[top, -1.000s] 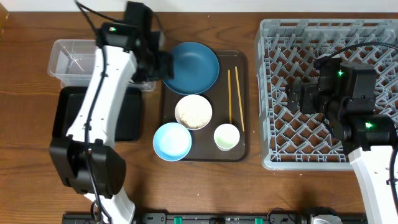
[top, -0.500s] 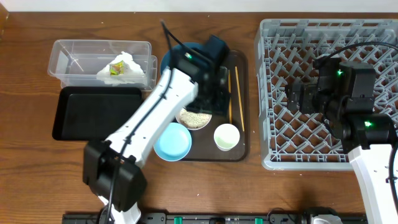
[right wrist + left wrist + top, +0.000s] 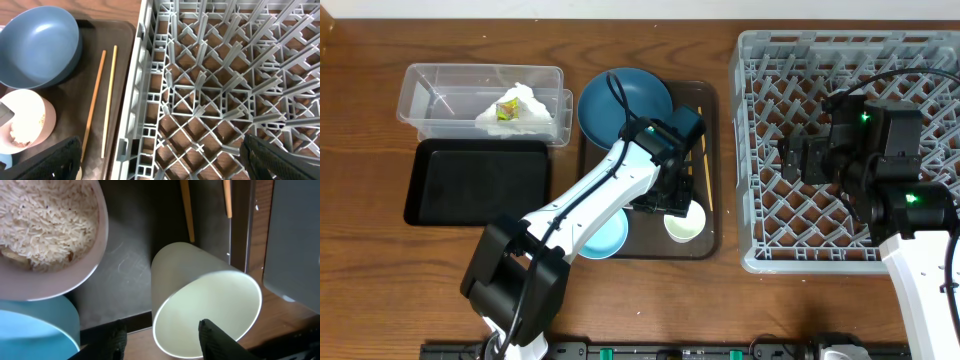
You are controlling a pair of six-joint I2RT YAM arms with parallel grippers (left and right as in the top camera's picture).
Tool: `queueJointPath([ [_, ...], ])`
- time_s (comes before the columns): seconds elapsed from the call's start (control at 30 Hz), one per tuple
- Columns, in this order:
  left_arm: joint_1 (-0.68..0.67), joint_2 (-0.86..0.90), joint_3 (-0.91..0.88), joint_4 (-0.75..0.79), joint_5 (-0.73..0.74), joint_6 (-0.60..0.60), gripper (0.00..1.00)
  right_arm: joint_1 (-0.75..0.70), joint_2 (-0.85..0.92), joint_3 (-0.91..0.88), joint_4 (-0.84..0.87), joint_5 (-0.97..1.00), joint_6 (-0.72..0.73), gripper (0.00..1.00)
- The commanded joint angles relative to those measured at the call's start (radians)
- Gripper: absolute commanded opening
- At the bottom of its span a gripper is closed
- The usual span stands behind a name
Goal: Sort waste into correct bins and load items into the dishwasher rack
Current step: 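Grasp the white cup with the left gripper and lift it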
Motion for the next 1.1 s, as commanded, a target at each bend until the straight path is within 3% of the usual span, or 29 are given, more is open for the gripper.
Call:
queueJointPath([
  [0.0, -0.012, 0.003, -0.024, 0.016, -0.021, -0.012, 0.48, 0.009, 0.006, 0.018, -0.004, -0.005, -0.008, 0.99],
  [0.3, -0.026, 0.003, -0.09, 0.06, -0.03, -0.012, 0.31, 0.01, 0.006, 0.018, -0.003, -0.005, 0.015, 0.99],
  [0.47, -0.026, 0.003, -0.091, 0.084, -0.032, -0.013, 0.07, 0.01, 0.006, 0.018, -0.003, -0.016, 0.018, 0.99],
  [0.63, -0.011, -0.005, -0.084, 0.085, -0.003, -0.011, 0.06, 0.01, 0.006, 0.018, -0.008, -0.068, 0.018, 0.99],
  [0.8, 0.104, -0.075, -0.06, 0.092, 0.204, 0.057, 0.06, 0.01, 0.006, 0.017, 0.011, -0.275, 0.019, 0.99],
  [1.07, 0.393, -0.177, -0.06, 0.161, 0.78, 0.204, 0.06, 0.01, 0.054, 0.017, 0.1, -0.686, 0.024, 0.99],
])
